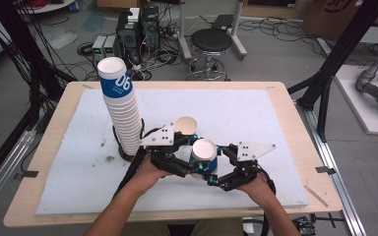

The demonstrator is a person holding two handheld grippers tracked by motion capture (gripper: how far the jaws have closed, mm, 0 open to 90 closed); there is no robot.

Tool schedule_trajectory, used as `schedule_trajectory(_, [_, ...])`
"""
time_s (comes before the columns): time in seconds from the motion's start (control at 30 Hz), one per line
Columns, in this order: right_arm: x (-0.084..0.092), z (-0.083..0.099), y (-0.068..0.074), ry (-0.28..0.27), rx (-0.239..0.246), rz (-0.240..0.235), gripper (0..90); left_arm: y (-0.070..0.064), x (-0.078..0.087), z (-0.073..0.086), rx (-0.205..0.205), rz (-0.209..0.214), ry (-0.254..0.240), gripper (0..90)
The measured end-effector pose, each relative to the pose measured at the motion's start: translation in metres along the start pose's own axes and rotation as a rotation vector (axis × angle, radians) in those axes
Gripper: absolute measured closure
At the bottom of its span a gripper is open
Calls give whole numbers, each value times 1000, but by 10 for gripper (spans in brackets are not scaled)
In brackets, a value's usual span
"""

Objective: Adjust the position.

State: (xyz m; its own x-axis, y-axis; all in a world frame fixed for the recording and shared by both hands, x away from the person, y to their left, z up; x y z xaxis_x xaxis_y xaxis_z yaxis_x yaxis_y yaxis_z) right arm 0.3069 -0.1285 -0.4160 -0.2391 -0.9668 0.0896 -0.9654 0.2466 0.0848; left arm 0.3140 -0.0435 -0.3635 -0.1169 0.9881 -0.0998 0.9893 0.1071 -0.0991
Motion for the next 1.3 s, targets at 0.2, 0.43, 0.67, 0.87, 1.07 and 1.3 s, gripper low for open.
schedule_trajectory(0.2, [0, 2, 1, -7, -7, -12, 188, -1, -1, -1, 1, 5, -12, 296])
schedule_trajectory(0.43, [2, 2, 1, 7, 15, -18, 257, -1, 0, -1, -1, 9, -13, 306])
schedule_trajectory(0.67, [3, 3, 2, 43, 30, -19, 304, -3, -1, 1, -11, -11, 11, 295])
schedule_trajectory(0.87, [7, 5, -1, 65, 34, -11, 304, -4, 1, 6, 22, -27, 63, 155])
schedule_trajectory(1.07, [12, 7, -4, 106, 43, -2, 304, -2, 8, 6, 19, -39, 86, 154])
schedule_trajectory(1.3, [17, 11, -6, 210, 74, 1, 304, -1, 15, 5, 5, -47, 156, 153])
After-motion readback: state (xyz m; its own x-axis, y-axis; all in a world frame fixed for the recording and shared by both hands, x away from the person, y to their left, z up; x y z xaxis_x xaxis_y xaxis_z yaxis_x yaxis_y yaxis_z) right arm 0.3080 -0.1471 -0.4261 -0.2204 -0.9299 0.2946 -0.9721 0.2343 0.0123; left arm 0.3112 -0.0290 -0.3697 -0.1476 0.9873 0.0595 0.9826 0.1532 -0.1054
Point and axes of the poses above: each handheld gripper's, and its own axes: x roughly backward along the jaws, z roughly out of its underside, y roughly to its left, the point moved 9 cm from there along -x, roughly forward along the jaws, and after that the axes turned 11 degrees about -y, right-handed, at the moved point
